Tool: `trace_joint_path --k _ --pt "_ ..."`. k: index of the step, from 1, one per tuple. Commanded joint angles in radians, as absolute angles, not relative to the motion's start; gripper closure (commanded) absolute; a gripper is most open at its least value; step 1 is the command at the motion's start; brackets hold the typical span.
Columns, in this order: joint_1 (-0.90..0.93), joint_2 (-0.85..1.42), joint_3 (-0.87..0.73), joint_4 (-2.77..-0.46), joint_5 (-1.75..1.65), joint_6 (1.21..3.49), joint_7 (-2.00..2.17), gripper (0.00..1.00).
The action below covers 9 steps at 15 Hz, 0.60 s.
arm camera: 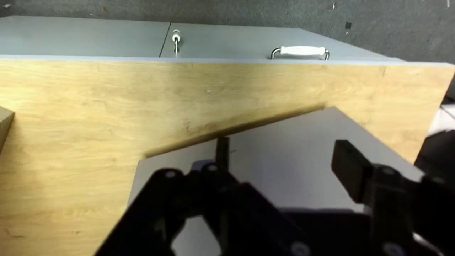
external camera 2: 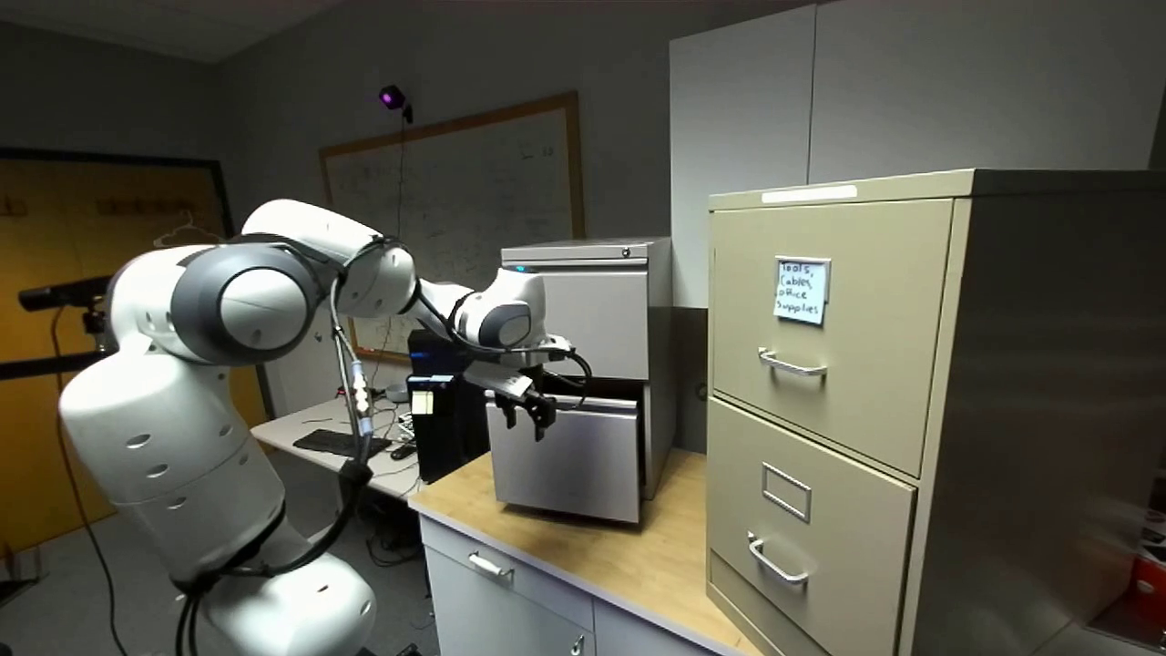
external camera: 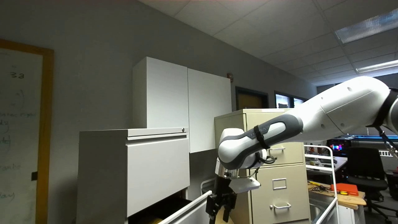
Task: Close the bottom drawer of the cabinet at the left
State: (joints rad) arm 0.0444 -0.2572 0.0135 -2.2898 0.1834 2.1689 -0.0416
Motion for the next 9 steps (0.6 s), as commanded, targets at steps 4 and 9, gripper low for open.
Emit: trace_joint_path --k 4,9 --pt "0.014 -0.123 -0.039 -2.245 0.288 2.398 -0.041 0.77" --pt "0.025 -0.035 -0.047 -2.182 0.524 2.521 -0.108 1.00"
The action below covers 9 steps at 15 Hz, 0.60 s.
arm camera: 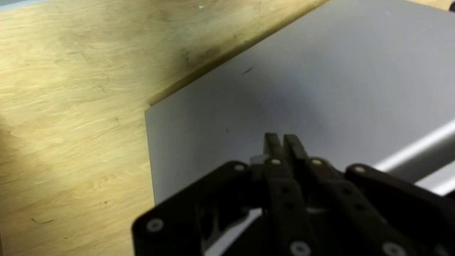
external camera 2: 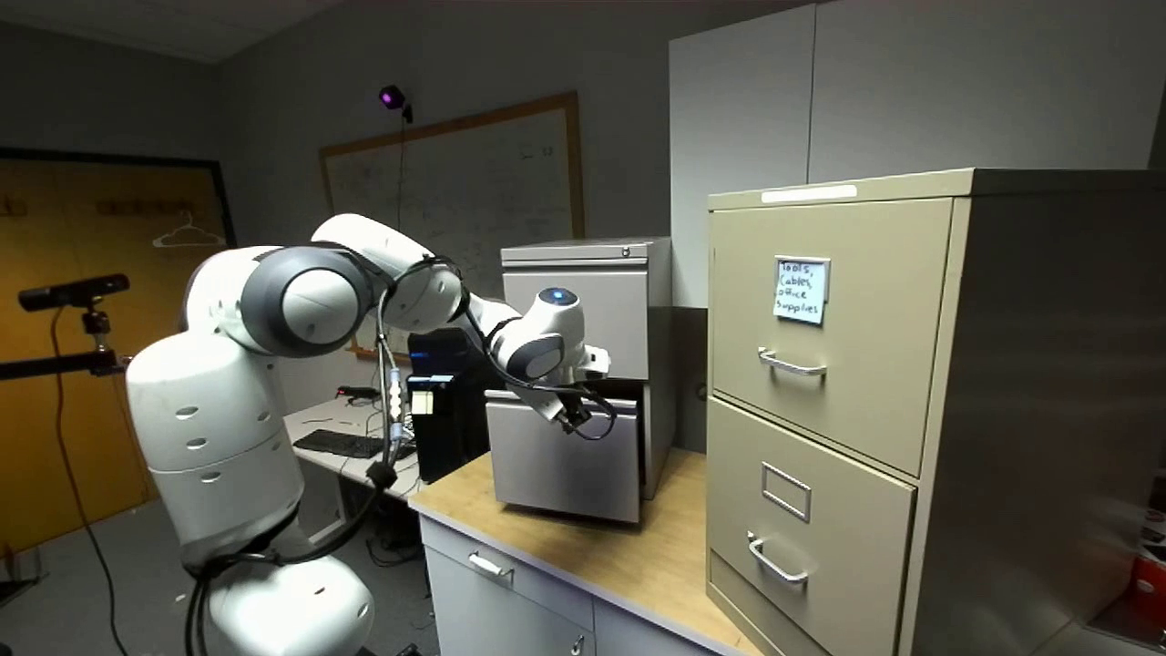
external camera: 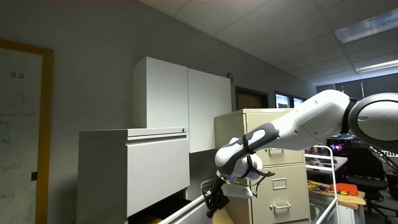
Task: Close the bottom drawer of the cabinet at the left
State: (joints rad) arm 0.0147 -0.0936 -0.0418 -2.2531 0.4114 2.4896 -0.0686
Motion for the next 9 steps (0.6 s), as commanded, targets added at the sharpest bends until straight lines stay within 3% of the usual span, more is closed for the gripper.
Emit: trace_joint_path --k 1,9 --pt "0.026 -0.017 -0.042 -2.161 0.565 2.537 -0.125 1.00" --pt "0.024 0.115 0.008 -2.002 0.720 2.569 -0.195 1.00"
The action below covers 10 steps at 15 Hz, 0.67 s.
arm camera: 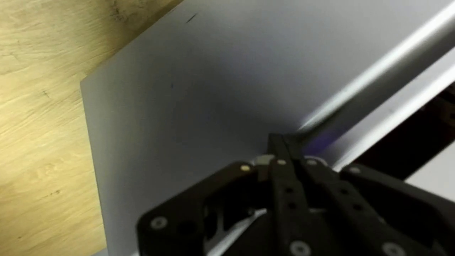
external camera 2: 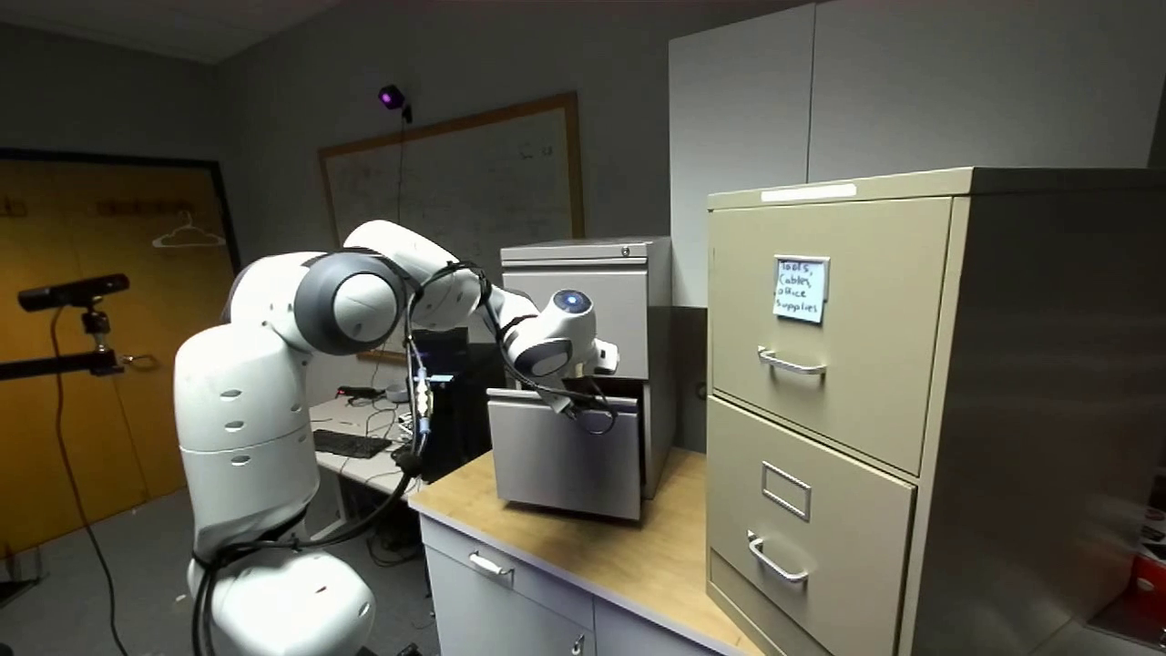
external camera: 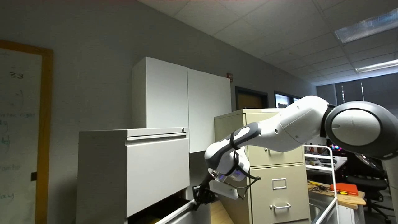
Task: Close the bottom drawer of the cabinet at the left
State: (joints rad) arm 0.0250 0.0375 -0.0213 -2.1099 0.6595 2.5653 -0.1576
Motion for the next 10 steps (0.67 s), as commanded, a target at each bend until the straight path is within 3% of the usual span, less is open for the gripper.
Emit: trace_joint_path --k 1,10 --pt "0.024 0.128 0.015 -1.983 0.729 2.568 -0.200 1.00" --pt "0.023 0.275 0.072 -1.758 0.654 2.554 -0.161 1.00"
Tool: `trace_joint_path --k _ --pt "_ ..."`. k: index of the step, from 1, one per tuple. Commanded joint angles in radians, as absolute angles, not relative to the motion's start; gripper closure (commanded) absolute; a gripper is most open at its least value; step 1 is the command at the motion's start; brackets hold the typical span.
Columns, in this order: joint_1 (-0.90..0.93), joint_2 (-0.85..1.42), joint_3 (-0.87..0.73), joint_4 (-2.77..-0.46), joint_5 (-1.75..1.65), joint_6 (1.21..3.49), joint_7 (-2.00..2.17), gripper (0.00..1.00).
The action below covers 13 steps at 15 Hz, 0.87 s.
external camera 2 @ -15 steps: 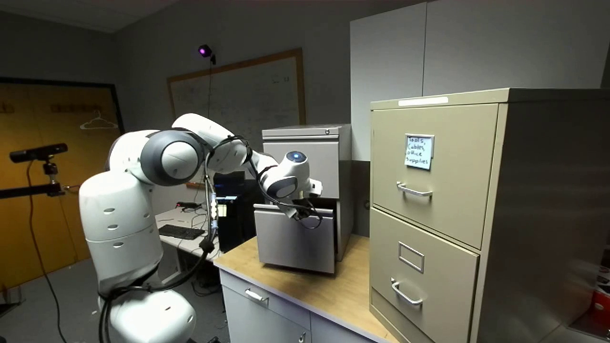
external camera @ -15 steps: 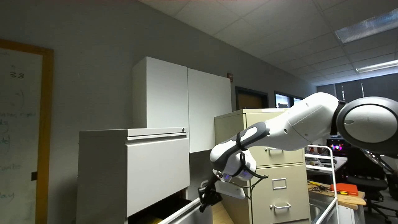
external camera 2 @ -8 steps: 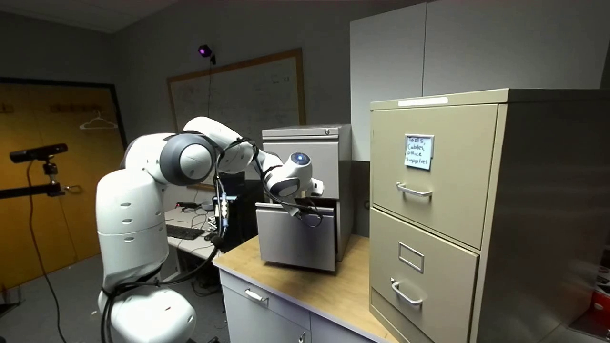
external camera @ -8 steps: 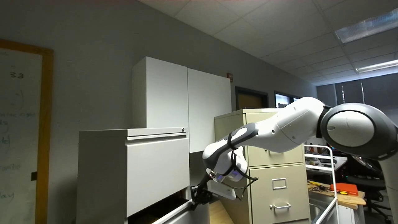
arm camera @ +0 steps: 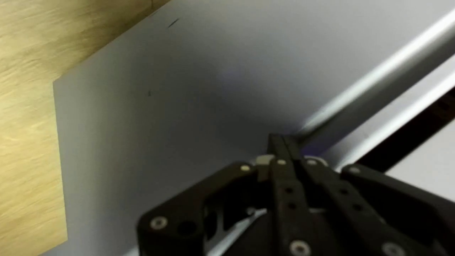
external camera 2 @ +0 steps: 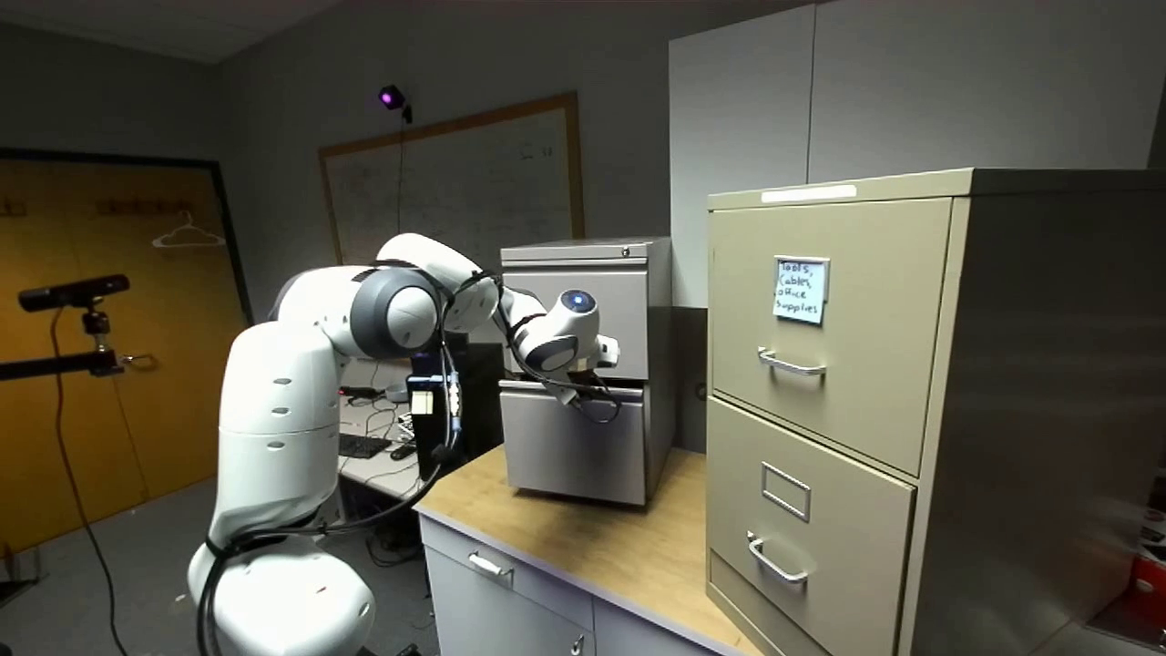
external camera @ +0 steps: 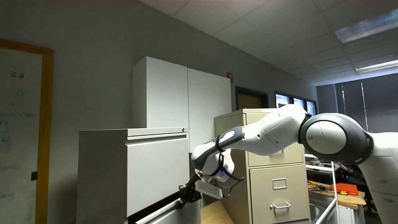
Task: Close the bottom drawer of the cabinet at the left
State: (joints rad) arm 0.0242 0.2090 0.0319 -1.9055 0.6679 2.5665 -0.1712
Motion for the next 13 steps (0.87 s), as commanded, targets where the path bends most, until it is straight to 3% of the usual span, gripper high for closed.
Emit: trace_joint_path --k 1,13 --pt "0.021 0.293 0.075 -1.733 0.642 2.551 -0.158 1.00" --pt "-0.004 0.467 0.120 -1.475 0.509 2.471 -0.127 1.00"
